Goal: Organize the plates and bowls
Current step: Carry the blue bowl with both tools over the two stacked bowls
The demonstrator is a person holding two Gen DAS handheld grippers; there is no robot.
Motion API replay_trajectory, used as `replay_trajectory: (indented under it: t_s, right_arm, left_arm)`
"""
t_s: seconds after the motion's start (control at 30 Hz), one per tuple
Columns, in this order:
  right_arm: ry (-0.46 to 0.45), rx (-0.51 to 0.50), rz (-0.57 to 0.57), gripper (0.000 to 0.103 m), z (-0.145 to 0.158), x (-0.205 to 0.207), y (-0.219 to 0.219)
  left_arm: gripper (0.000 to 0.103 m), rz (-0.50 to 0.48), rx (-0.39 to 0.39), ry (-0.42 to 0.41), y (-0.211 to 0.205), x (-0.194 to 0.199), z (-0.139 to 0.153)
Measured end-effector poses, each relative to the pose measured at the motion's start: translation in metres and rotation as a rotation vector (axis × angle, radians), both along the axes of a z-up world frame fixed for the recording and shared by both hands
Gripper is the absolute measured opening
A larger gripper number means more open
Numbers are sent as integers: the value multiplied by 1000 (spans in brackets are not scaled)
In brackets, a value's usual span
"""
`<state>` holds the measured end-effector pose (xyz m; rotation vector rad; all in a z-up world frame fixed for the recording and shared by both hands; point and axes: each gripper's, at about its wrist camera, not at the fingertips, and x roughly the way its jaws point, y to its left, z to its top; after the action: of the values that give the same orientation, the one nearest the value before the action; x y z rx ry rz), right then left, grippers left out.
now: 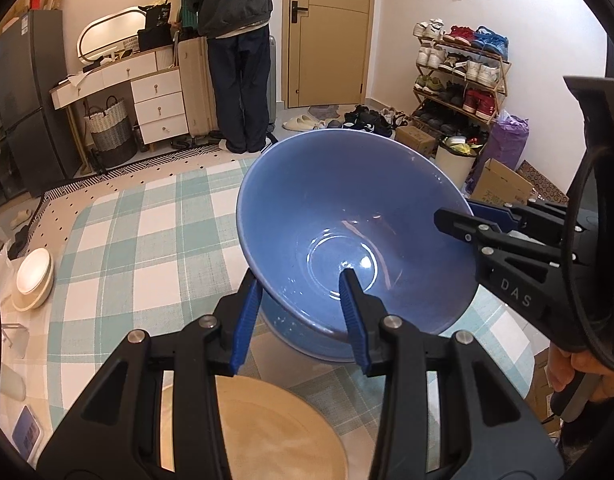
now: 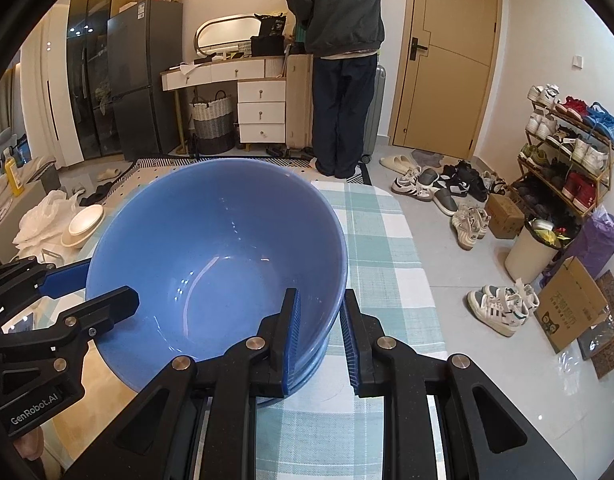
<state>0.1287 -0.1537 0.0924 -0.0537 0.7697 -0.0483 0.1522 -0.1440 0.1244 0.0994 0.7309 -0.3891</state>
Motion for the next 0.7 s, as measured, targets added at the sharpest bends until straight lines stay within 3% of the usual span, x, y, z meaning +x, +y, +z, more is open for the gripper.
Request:
replay_trajectory:
  t_s: [0.7]
  right_arm:
    - [71, 10, 10, 21, -47, 28, -4]
  left_arm:
    - [37, 10, 36, 78, 0, 37, -58]
